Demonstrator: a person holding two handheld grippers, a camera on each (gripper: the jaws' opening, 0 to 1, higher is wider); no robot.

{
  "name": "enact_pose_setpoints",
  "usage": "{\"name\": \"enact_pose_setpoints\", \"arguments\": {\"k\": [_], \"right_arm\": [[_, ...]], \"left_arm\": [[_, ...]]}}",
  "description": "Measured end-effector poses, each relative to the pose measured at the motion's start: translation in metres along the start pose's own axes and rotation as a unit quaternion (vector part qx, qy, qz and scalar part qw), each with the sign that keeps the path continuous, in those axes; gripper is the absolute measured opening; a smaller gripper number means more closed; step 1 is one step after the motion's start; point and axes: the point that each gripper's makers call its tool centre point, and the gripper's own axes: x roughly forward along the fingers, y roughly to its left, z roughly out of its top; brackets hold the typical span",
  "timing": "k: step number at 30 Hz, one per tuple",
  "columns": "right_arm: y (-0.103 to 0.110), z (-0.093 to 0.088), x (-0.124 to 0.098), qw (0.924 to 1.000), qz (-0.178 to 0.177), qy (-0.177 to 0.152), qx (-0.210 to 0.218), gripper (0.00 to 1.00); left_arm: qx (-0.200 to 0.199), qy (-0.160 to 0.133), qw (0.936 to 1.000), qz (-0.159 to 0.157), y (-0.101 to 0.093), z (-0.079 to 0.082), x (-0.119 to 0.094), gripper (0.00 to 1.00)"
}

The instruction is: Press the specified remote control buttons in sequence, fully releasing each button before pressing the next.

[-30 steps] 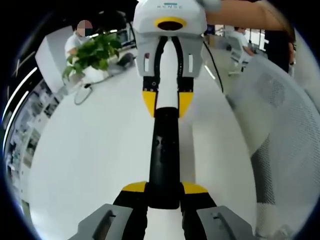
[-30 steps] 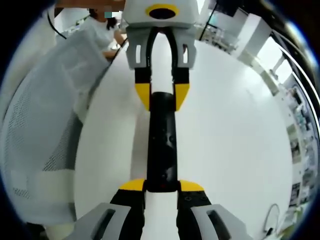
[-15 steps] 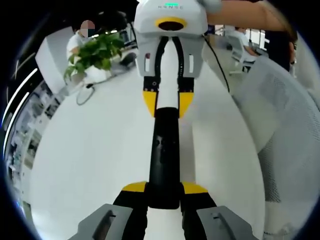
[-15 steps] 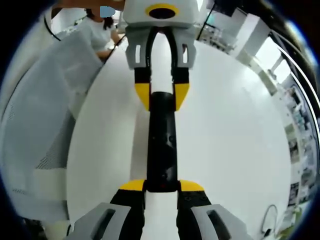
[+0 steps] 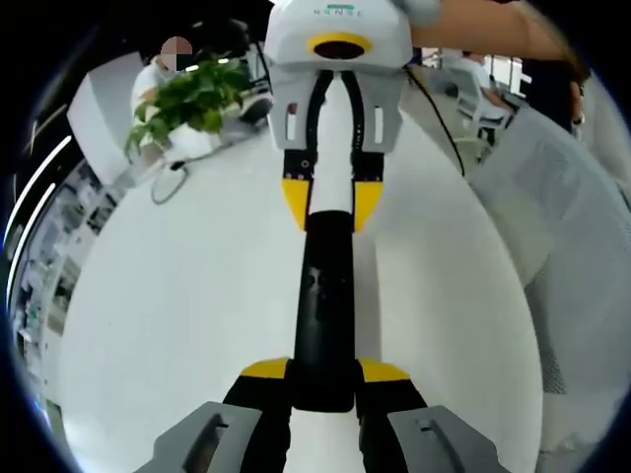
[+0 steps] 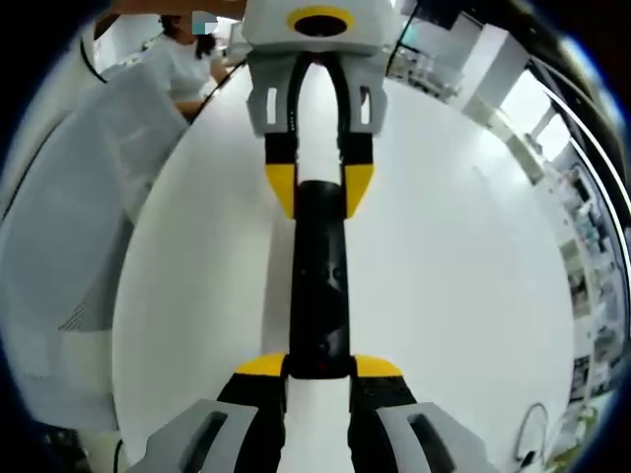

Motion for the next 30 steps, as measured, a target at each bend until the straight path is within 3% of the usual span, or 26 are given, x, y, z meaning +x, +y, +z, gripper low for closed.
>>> {"name": "enact_pose_setpoints", "arguments": {"k": [15,30], "right_arm": [[-0.032,-0.008,0.015,0.9999,-0.016,0.000,0.002,0.20],[-0.047,-0.009,0.030,0.9999,-0.013,0.003,-0.005,0.20]], "left_arm": [[0.007,0.021,0.9998,0.001,0.033,-0.006,0.016,0.23],[-0.001,0.032,0.9995,0.001,0.045,-0.017,0.024,0.23]]}}
